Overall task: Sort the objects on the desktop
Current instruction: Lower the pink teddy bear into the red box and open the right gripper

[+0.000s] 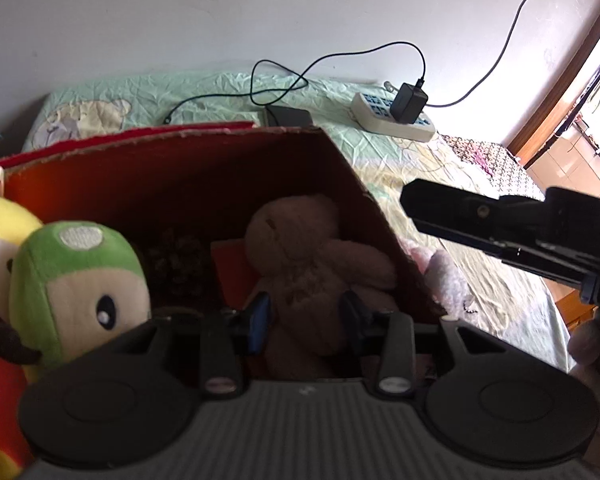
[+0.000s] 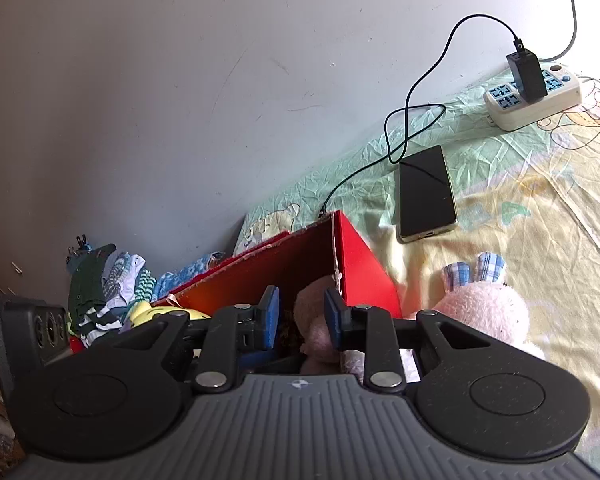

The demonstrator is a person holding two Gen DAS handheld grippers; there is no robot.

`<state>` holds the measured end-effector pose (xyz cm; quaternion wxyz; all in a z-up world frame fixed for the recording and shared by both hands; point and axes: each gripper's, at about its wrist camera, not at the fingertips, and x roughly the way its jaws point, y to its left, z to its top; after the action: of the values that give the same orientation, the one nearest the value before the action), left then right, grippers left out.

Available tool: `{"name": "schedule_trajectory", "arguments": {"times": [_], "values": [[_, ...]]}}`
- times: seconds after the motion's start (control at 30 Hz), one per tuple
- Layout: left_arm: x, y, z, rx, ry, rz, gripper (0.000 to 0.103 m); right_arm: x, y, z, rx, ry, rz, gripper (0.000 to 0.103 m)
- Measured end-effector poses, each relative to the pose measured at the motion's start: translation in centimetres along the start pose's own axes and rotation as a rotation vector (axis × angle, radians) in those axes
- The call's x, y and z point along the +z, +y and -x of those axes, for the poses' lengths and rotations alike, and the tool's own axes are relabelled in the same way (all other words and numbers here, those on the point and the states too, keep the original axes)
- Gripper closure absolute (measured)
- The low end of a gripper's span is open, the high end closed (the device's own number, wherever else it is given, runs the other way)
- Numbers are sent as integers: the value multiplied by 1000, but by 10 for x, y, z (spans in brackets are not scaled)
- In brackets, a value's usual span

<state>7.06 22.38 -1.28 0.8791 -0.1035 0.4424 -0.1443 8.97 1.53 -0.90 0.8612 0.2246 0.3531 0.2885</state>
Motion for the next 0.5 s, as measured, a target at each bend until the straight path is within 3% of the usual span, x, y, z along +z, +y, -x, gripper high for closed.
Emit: {"name": "schedule_trajectory", "arguments": {"times": [0.2,0.3,0.5], "values": [[2,-6,-6,25,4,-1,62,0,-9,8,10,-10,-30,75],[2,-6,-7,70,10,3,53,-2,-8,6,-7,-2,-10,75],[-1,4,7,107,-2,70,54,-15,-3,5,-49,26,67,75]]}}
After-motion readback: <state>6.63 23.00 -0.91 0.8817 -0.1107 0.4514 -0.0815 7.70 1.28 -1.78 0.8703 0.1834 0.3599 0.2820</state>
